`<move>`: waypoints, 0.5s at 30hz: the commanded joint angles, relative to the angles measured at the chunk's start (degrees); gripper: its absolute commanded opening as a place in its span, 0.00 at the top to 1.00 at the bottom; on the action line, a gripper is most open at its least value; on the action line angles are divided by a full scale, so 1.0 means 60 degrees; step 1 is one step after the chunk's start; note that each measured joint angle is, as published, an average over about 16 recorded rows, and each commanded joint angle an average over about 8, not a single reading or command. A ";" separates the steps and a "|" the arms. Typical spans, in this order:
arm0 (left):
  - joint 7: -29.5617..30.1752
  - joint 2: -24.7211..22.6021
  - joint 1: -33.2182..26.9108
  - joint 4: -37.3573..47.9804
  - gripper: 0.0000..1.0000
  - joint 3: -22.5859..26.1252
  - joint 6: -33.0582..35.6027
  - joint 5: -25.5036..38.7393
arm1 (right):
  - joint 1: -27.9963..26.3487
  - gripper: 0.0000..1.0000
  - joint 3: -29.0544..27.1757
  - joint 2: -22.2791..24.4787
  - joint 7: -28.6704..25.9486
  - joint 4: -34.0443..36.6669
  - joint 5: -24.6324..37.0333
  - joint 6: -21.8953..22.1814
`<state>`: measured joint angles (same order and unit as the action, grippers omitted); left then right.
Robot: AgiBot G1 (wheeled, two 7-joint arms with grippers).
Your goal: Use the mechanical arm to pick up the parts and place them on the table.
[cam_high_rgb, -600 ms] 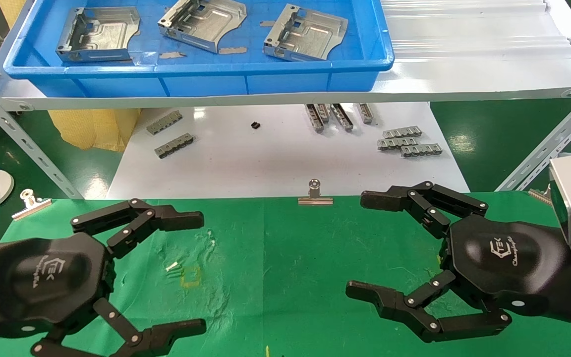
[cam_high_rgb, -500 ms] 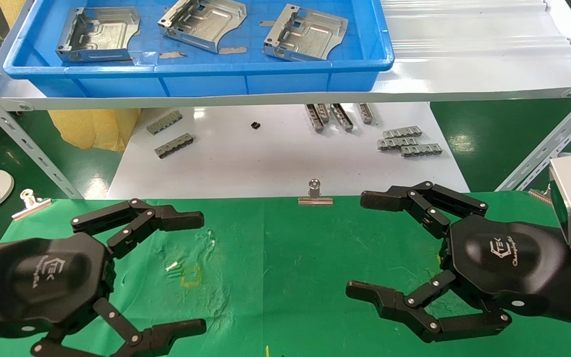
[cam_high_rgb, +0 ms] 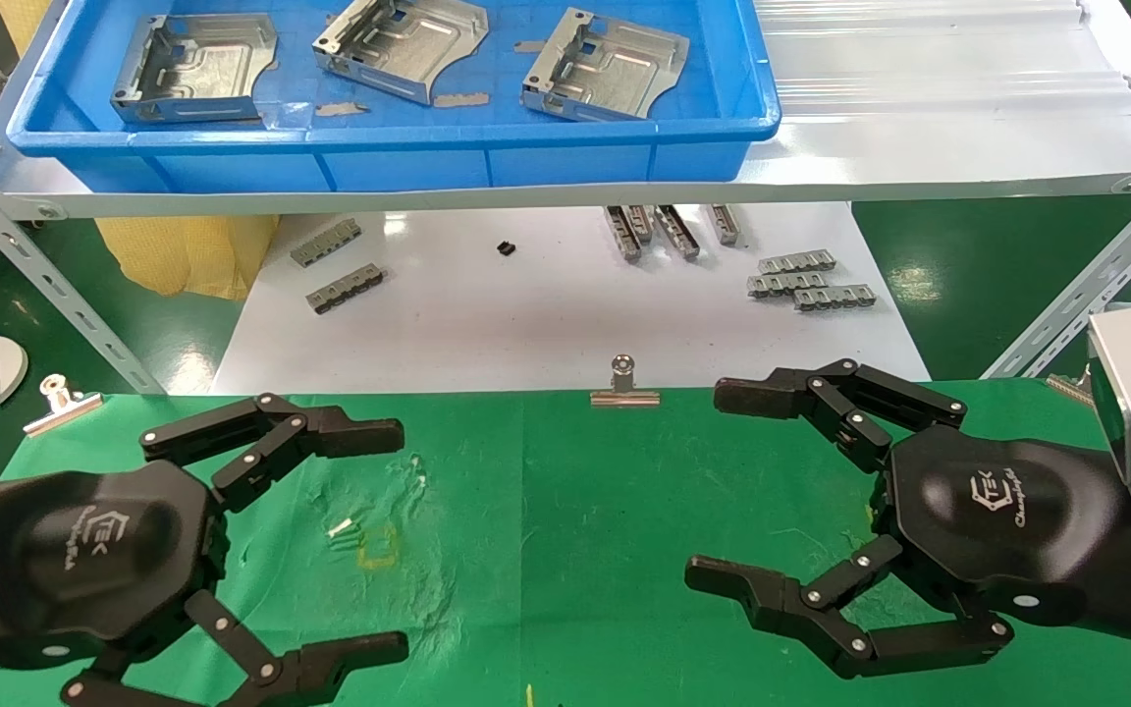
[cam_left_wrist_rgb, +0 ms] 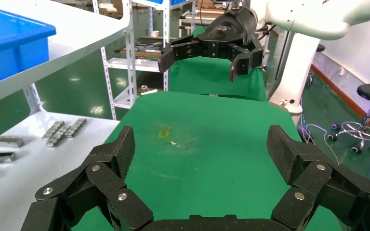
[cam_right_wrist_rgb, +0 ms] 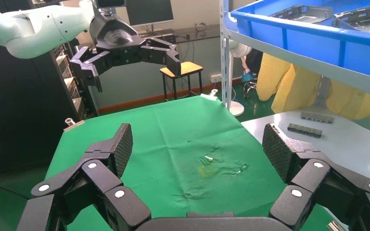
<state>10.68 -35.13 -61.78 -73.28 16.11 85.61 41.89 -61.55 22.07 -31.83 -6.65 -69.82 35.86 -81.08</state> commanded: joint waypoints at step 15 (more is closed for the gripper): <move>0.0000 0.0000 0.0000 0.0000 0.00 0.0000 0.0000 0.0000 | 0.0000 0.00 0.0000 0.0000 0.0000 0.0000 0.0000 0.0000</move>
<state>10.68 -35.13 -61.78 -73.28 16.11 85.61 41.89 -61.55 22.07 -31.83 -6.65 -69.82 35.86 -81.08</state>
